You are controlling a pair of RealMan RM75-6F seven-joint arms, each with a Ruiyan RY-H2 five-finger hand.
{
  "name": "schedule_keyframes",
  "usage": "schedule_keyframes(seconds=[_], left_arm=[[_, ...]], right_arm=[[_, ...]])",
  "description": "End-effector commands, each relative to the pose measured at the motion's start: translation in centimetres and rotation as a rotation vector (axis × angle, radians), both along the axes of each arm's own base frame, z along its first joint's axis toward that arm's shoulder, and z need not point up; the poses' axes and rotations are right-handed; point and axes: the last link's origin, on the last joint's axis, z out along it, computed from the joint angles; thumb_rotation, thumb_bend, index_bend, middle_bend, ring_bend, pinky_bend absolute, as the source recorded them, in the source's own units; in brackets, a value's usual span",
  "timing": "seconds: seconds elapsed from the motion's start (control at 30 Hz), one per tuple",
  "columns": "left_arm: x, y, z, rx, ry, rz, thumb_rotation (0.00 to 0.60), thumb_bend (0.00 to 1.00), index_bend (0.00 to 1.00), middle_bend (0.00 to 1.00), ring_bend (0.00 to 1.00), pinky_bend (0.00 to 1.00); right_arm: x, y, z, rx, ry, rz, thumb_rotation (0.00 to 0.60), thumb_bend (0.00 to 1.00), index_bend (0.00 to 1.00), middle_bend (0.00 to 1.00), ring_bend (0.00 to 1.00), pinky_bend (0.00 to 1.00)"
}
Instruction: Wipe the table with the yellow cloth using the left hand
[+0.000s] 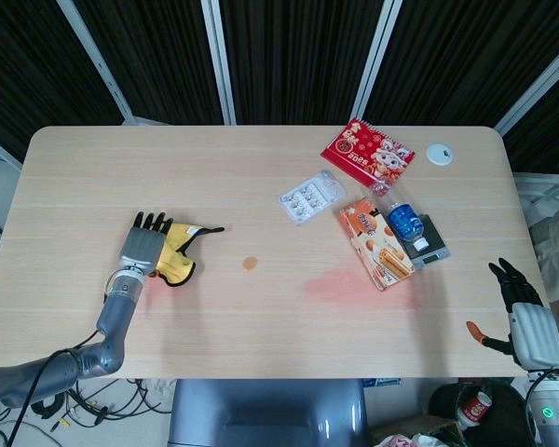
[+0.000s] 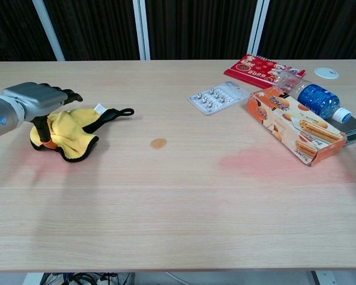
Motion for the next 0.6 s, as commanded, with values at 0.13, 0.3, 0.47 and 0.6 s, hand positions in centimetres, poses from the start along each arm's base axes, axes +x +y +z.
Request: schedule_keyframes(seconds=[0.13,0.3,0.47,0.6], left_arm=[[-0.10,-0.11,-0.24,-0.004,0.004,0.000,0.600,0.11,0.00,0.00,0.00,0.00],[0.04,-0.13,-0.36,-0.003,-0.001,-0.004,0.600,0.11,0.00,0.00,0.00,0.00],[0.07,0.02,-0.39,-0.004,0.004,-0.004,0.600,0.11,0.00,0.00,0.00,0.00],[0.19,0.18,-0.47,-0.003,-0.001,0.001,0.600,0.11,0.00,0.00,0.00,0.00]], right_arm=[[0.02,0.04,0.03,-0.001,0.000,0.000,0.600,0.15,0.00,0.00,0.00,0.13],[0.03,0.08,0.05,-0.002,-0.002,0.001,0.600,0.15,0.00,0.00,0.00,0.13],[0.00,0.04,0.04,-0.002,-0.002,-0.001,0.600,0.15,0.00,0.00,0.00,0.13],[-0.04,0.01,0.05,-0.002,-0.002,-0.002,0.600,0.15,0.00,0.00,0.00,0.13]])
